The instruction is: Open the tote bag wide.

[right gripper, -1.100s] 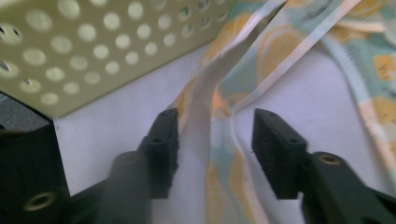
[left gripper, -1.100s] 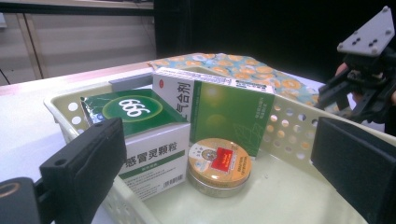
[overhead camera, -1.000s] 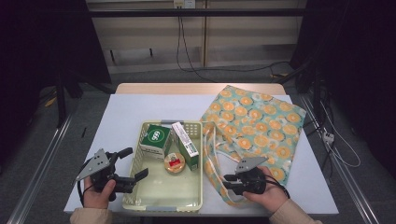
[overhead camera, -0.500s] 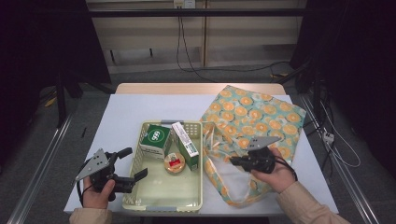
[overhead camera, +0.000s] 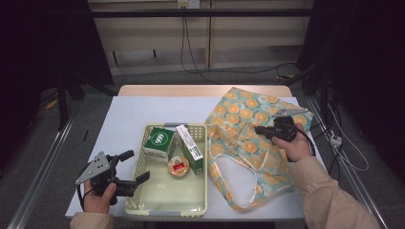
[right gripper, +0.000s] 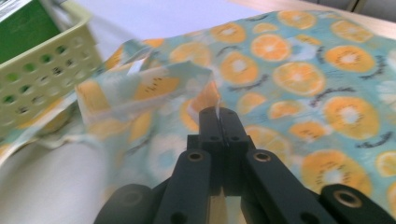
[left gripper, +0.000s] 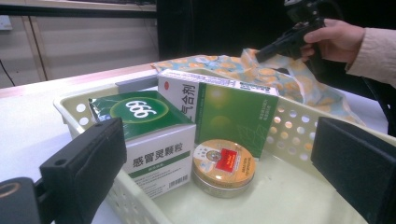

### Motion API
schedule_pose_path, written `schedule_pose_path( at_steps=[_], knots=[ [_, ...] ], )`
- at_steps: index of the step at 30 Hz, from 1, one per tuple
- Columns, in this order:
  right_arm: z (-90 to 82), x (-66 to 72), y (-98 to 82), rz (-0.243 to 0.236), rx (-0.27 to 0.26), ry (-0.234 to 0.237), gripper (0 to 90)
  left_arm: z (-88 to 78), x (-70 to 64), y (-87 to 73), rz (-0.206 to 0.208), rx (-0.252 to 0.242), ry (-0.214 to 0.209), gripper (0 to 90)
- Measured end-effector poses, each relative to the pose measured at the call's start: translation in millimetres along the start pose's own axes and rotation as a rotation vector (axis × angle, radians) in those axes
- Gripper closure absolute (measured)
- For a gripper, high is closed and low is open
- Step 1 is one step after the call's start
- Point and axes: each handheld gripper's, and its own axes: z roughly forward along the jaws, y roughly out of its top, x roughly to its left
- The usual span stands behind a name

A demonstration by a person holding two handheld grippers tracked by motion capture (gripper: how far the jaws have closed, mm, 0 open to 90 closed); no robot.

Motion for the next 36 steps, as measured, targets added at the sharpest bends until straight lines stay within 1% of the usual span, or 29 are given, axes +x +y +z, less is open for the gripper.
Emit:
schedule_pose_path(
  at_steps=[1, 2, 3, 4, 5, 6, 8, 11, 12, 14, 16, 17, 20, 21, 22, 23, 24, 25, 26, 27, 28, 29, 30, 31, 32, 33, 34, 35, 36],
  knots=[
    [0.0, 0.0, 0.0, 0.000, 0.000, 0.000, 90.0, 0.1, 0.3, -0.2, -0.002, 0.000, 0.000, 3.2],
    [1.7, -4.9, 0.4, -0.002, -0.007, -0.005, 90.0, 0.2, 0.6, -0.5, -0.002, 0.000, 0.000, 3.2],
    [6.3, -14.3, 1.1, -0.008, -0.012, -0.027, 90.0, 0.9, 0.5, -0.8, -0.008, -0.003, -0.002, 3.2],
    [6.3, -14.3, 1.1, -0.008, -0.012, -0.027, 90.0, 1.5, 0.5, -1.0, -0.010, -0.002, -0.004, 3.2],
    [8.7, -18.1, 1.3, -0.003, -0.007, -0.041, 90.0, 1.6, 0.8, -0.9, -0.003, 0.003, -0.004, 3.2],
    [13.2, -25.7, 1.3, -0.001, -0.002, -0.076, 90.0, 1.8, 0.4, -0.6, 0.001, 0.008, -0.005, 3.3],
    [16.5, -32.7, 0.3, 0.013, 0.000, -0.102, 90.0, 2.1, -0.1, -0.1, 0.004, 0.009, -0.004, 3.3],
    [20.0, -40.3, -2.8, 0.015, 0.016, -0.126, 90.0, 1.8, 0.6, -0.3, 0.001, 0.005, -0.003, 3.3],
    [22.7, -47.8, -8.3, 0.024, 0.036, -0.159, 90.0, 1.4, 1.3, -0.8, -0.003, 0.004, -0.001, 3.3],
    [22.9, -49.8, -10.3, 0.027, 0.043, -0.166, 90.0, 0.4, 2.8, -1.5, -0.003, 0.003, 0.002, 3.3],
    [22.9, -54.8, -14.6, 0.023, 0.055, -0.194, 89.5, -0.7, 3.6, -1.9, -0.009, 0.001, 0.003, 3.3],
    [21.7, -57.9, -17.1, 0.048, 0.050, -0.201, 80.0, -1.1, 3.9, -2.0, -0.009, 0.000, 0.004, 3.3],
    [19.9, -56.8, -17.6, 0.054, 0.046, -0.208, 77.5, -1.3, 3.5, -1.9, -0.017, -0.005, 0.003, 3.3],
    [18.8, -54.8, -17.3, 0.052, 0.048, -0.202, 71.9, -1.2, 3.3, -1.8, -0.013, -0.003, 0.004, 3.3],
    [17.4, -48.0, -16.4, 0.020, 0.043, -0.198, 61.9, -0.8, 2.8, -1.6, -0.011, -0.003, 0.003, 3.3],
    [16.2, -43.3, -15.5, 0.004, 0.043, -0.171, 60.4, -0.5, 2.4, -1.4, -0.010, -0.004, 0.002, 3.3],
    [14.8, -37.7, -14.7, -0.011, 0.038, -0.163, 55.4, -0.2, 2.1, -1.3, -0.010, -0.004, 0.000, 3.3],
    [14.8, -37.7, -14.7, -0.011, 0.038, -0.163, 55.4, -0.1, 1.8, -1.3, -0.011, -0.004, -0.001, 3.3],
    [11.3, -25.1, -13.2, -0.025, 0.016, -0.132, 50.0, 0.0, 1.6, -1.3, -0.009, -0.003, -0.001, 3.3],
    [9.5, -18.7, -13.0, -0.026, 0.008, -0.115, 47.1, 0.1, 1.4, -1.3, -0.009, -0.002, -0.001, 3.3],
    [9.5, -18.7, -13.0, -0.026, 0.008, -0.115, 47.1, 0.3, 1.0, -1.3, -0.012, -0.002, -0.002, 3.3],
    [8.0, -12.0, -13.1, -0.030, 0.002, -0.098, 42.9, 0.4, 0.9, -1.3, -0.013, -0.002, -0.002, 3.2],
    [6.7, -5.0, -13.1, -0.041, 0.007, -0.082, 42.2, 0.2, 1.0, -1.2, -0.011, -0.001, -0.001, 3.2],
    [4.8, 11.1, -15.3, -0.078, 0.022, -0.055, 39.4, 0.0, 1.0, -0.9, -0.008, -0.001, -0.002, 3.3],
    [4.8, 11.1, -15.3, -0.078, 0.022, -0.055, 39.4, -0.1, 0.9, -0.7, -0.007, -0.002, -0.002, 3.3],
    [4.7, 16.5, -16.2, -0.086, 0.029, -0.042, 37.7, 0.0, 0.3, -0.2, -0.007, -0.004, -0.001, 3.3],
    [3.8, 29.2, -19.0, -0.108, 0.038, -0.010, 30.6, 0.2, -0.3, 0.1, -0.011, -0.008, -0.001, 3.3],
    [2.8, 34.3, -21.0, -0.117, 0.030, 0.028, 26.0, 0.2, -0.7, 0.6, -0.010, -0.009, -0.003, 3.3],
    [2.6, 38.9, -22.7, -0.111, 0.034, 0.060, 27.2, 0.0, -1.0, 1.0, -0.007, -0.009, -0.004, 3.3]
  ],
)
